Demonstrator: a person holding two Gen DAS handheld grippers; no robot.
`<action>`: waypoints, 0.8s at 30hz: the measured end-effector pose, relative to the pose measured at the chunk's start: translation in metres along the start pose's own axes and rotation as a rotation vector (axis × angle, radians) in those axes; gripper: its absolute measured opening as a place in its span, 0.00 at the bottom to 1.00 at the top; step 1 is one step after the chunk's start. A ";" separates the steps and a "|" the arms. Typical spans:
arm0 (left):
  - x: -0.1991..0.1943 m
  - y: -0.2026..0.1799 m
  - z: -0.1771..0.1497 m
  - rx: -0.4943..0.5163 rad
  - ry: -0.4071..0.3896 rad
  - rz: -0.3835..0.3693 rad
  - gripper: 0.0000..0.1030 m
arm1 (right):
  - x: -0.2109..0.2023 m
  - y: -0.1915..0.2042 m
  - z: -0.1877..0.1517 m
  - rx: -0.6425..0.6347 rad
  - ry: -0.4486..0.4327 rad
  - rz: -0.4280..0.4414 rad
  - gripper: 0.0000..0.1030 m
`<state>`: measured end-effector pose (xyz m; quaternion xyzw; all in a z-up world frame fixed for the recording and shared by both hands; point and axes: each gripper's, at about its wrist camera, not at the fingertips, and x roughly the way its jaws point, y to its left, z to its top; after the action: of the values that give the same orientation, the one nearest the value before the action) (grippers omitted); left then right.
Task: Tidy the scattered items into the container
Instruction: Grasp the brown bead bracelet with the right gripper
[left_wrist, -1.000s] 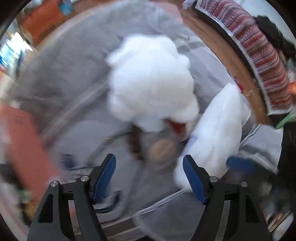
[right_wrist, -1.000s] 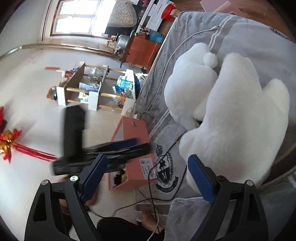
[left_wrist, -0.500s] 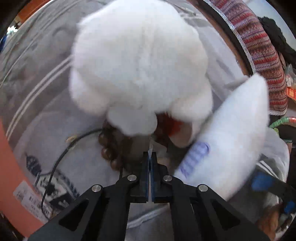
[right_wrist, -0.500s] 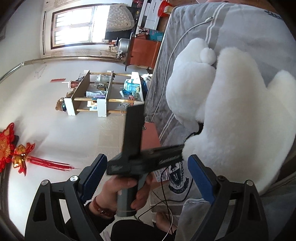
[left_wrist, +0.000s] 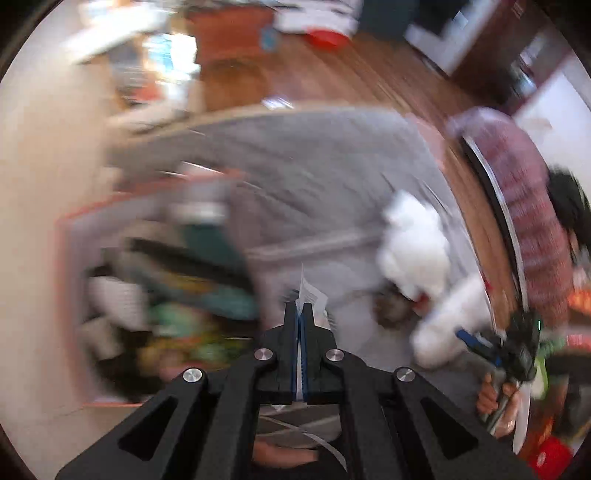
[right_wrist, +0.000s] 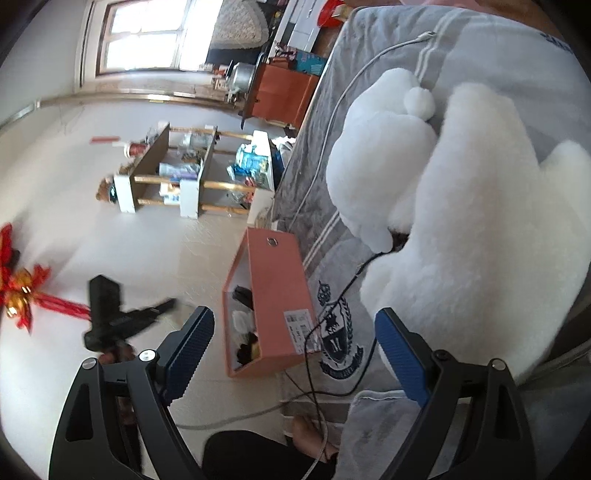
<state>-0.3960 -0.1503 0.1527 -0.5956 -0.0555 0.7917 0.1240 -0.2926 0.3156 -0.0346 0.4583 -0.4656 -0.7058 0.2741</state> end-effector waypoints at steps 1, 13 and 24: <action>-0.015 0.025 -0.001 -0.044 -0.030 0.041 0.00 | 0.005 0.010 -0.004 -0.061 0.012 -0.059 0.87; 0.016 0.169 -0.044 -0.364 0.018 0.101 0.60 | 0.173 0.078 -0.073 -1.103 0.622 -0.807 0.58; 0.060 0.132 -0.068 -0.283 0.127 0.045 0.60 | 0.217 -0.013 -0.047 -1.015 0.968 -0.898 0.17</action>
<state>-0.3638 -0.2661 0.0460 -0.6570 -0.1453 0.7394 0.0245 -0.3432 0.1258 -0.1382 0.6741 0.3055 -0.5971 0.3094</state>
